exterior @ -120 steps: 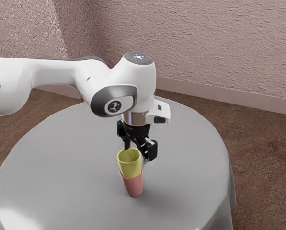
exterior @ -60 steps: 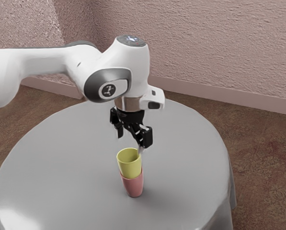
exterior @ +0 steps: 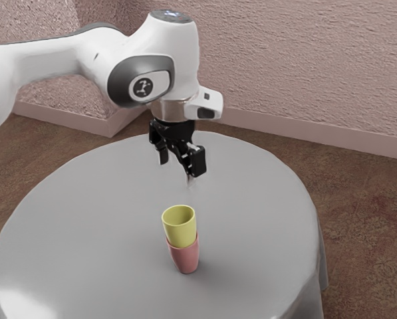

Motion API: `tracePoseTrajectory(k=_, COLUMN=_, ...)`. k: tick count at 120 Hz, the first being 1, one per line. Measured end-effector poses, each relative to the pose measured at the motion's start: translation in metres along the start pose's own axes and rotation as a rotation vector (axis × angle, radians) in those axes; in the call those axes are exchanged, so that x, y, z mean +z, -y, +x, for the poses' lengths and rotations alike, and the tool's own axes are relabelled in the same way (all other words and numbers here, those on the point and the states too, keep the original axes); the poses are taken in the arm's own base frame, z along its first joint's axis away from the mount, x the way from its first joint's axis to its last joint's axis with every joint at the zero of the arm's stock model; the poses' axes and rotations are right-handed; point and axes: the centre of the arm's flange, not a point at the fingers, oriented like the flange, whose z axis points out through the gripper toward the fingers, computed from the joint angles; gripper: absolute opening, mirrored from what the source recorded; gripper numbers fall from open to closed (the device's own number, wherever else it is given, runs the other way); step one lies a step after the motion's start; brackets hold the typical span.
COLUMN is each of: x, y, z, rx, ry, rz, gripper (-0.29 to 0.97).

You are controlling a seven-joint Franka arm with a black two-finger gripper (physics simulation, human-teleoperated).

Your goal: Place the left cup onto the right cup

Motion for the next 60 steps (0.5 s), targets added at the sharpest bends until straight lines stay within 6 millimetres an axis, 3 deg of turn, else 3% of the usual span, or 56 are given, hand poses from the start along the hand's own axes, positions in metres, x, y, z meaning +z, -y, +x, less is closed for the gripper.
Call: tracePoseTrajectory(k=60, x=-0.028, y=0.043, z=-0.006, rx=-0.008, ry=0.008, rz=-0.016, gripper=0.68)
